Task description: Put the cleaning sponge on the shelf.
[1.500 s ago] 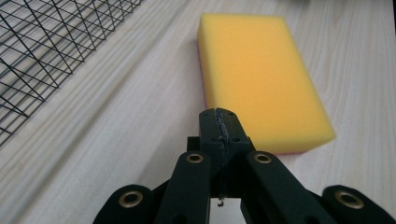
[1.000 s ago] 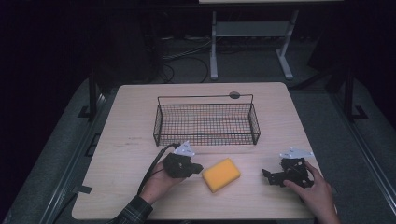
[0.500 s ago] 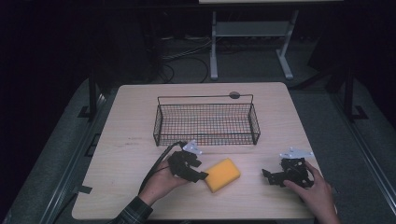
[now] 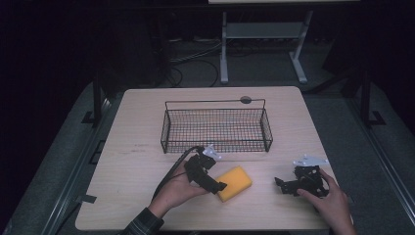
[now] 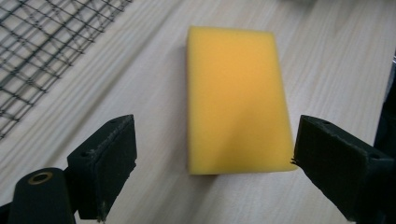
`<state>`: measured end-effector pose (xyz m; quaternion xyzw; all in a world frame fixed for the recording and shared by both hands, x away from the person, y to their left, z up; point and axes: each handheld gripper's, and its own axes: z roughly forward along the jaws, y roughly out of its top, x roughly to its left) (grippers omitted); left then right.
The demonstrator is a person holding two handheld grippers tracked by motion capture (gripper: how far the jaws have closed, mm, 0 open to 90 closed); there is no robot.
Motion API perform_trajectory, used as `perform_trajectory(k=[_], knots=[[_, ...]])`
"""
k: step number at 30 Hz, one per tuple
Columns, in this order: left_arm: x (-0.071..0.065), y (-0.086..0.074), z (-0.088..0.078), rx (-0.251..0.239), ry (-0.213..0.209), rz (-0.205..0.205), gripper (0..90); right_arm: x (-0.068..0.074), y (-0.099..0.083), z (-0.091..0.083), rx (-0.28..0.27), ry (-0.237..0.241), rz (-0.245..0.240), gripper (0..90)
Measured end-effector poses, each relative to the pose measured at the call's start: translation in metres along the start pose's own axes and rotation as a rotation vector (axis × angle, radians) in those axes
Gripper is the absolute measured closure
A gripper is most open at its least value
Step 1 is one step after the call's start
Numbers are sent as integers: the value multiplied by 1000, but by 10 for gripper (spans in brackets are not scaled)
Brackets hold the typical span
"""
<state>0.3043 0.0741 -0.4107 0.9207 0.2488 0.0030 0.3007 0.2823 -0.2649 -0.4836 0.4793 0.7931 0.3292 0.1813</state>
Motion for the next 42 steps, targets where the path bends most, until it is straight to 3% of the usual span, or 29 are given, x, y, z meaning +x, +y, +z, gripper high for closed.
perform_trajectory(k=[23, 42], knots=[[-15, 28, 38, 83, -12, 61, 128, 0, 0, 0, 0, 0, 0, 0], [-20, 31, 67, 159, 25, 90, 129, 0, 0, 0, 0, 0, -1, 0]])
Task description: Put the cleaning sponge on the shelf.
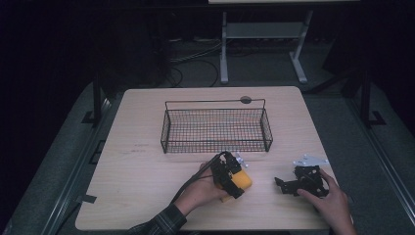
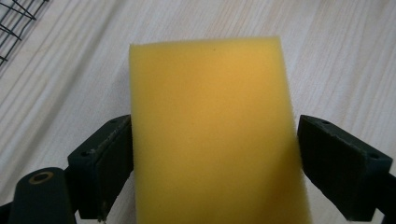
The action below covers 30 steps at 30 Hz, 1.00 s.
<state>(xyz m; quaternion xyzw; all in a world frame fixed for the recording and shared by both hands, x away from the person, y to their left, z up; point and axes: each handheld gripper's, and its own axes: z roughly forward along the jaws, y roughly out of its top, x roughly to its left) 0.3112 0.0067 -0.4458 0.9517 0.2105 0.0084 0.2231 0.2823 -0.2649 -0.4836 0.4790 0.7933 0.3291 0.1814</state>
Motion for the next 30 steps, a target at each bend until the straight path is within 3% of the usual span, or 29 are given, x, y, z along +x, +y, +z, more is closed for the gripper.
perform_trajectory(k=[10, 18, 30], knots=[[0, -1, 4, 23, 7, 9, 136, 0, 0, 0, 0, 0, 0, 0], [1, -2, 1, 23, 11, 14, 204, 0, 0, 0, 0, 0, 0, 0], [3, -4, -4, 21, -12, 16, 218, 0, 0, 0, 0, 0, 0, 0]])
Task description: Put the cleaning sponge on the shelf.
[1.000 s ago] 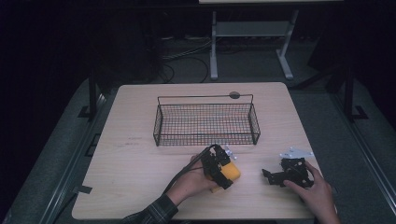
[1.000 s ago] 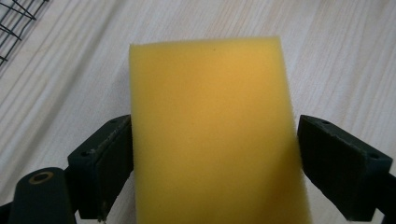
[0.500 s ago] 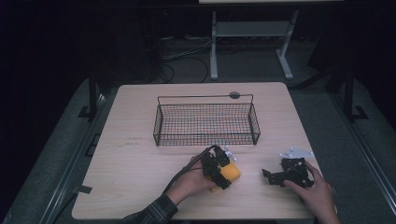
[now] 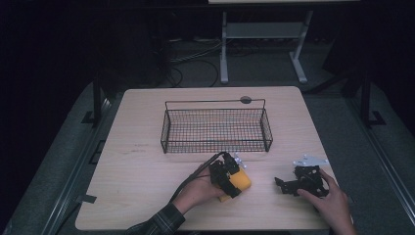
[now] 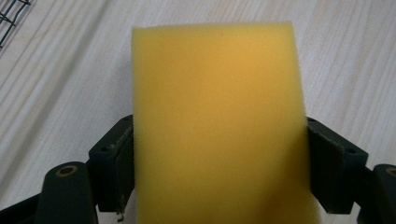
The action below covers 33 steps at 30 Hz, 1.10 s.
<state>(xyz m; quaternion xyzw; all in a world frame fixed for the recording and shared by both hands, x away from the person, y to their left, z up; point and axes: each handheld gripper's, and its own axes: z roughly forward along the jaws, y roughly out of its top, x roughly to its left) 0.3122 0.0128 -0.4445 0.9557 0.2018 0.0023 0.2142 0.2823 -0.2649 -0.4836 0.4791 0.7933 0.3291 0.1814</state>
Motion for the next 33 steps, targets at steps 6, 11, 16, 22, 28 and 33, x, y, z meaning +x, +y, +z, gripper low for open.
perform_trajectory(k=[6, 11, 16, 22, 28, 33], knots=[[2, -1, -6, -6, -12, 0, 219, 0, 0, 0, 0, 0, 0, 0], [3, -2, -9, -9, -16, 0, 220, 0, 0, 0, 0, 0, 0, 0], [2, -1, -13, -7, -15, 10, 220, 0, 0, 0, 0, 0, 0, 0], [2, -1, -20, -19, -15, 8, 220, 0, 0, 0, 0, 0, 0, 0], [5, -2, -28, -31, -13, 7, 220, 0, 0, 0, 0, 0, 0, 0], [8, -1, -36, -40, -8, 8, 220, 0, 0, 0, 0, 0, 0, 0]])
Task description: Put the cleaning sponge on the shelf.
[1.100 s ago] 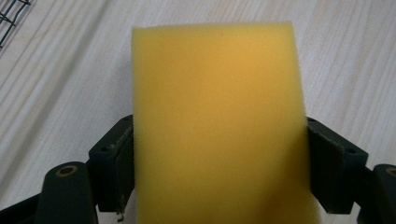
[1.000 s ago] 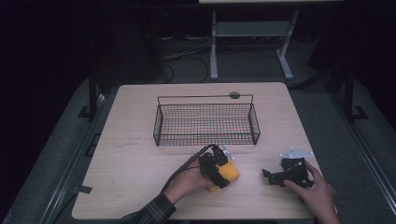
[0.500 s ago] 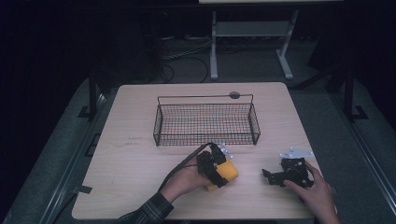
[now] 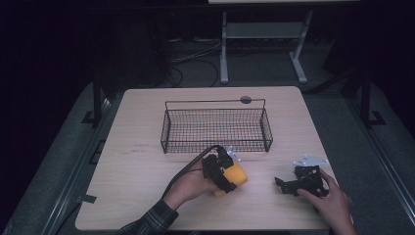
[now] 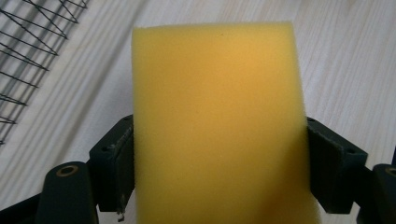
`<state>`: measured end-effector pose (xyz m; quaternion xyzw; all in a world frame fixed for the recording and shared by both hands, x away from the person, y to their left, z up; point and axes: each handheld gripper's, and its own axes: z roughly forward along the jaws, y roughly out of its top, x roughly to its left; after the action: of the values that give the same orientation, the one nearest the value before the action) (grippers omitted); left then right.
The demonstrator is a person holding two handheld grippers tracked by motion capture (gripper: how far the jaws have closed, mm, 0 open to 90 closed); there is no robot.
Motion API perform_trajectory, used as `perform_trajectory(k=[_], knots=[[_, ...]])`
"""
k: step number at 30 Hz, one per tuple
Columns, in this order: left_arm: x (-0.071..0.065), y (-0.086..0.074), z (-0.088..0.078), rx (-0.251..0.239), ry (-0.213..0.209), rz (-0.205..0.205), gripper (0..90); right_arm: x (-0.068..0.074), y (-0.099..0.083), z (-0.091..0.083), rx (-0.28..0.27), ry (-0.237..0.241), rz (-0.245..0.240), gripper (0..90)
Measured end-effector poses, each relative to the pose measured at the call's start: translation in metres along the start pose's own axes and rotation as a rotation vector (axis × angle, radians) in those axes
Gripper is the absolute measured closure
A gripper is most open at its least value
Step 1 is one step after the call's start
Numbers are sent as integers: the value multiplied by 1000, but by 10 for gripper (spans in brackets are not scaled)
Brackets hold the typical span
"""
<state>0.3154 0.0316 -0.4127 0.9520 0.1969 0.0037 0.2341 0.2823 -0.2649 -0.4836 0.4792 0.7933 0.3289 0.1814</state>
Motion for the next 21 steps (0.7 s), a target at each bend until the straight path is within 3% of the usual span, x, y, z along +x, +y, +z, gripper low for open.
perform_trajectory(k=[5, 21], knots=[[3, 0, -9, -28, 7, -18, 220, 0, 0, 0, 0, 1, 2, 0], [13, 1, -34, -52, 20, -13, 221, 0, 0, 0, 0, 2, 1, 0]])
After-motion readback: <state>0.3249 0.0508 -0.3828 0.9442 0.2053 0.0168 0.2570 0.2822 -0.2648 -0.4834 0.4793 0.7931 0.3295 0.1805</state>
